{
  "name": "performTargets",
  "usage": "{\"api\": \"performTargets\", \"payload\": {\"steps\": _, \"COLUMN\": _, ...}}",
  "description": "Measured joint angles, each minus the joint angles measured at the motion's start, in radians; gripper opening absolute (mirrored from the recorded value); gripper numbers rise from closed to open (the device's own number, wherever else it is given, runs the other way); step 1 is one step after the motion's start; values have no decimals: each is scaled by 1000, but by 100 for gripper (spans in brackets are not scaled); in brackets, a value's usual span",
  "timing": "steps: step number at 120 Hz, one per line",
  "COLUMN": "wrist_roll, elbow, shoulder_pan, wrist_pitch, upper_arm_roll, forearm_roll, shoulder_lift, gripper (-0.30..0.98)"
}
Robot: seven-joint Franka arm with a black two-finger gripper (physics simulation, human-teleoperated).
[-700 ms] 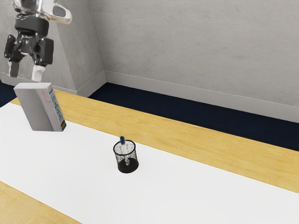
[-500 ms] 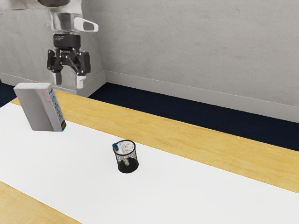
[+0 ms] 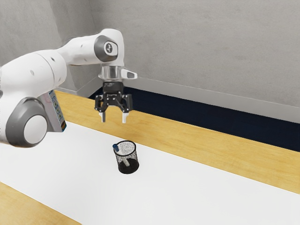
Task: Take the marker out of the pen holder and place it to the left of the pen holder.
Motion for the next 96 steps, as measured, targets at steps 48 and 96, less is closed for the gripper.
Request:
{"api": "performTargets", "payload": {"steps": 48, "wrist_roll": -83, "elbow": -181, "shoulder_pan": -31, "wrist_pitch": -29, "upper_arm_roll": 12, "forearm_roll": -47, "shoulder_lift": 4, "gripper": 59}}
{"api": "performTargets", "payload": {"steps": 96, "wrist_roll": -130, "elbow": -193, "shoulder_pan": -56, "wrist_pitch": -63, "upper_arm_roll": 11, "forearm_roll": -44, "shoulder_lift": 5, "gripper": 31}}
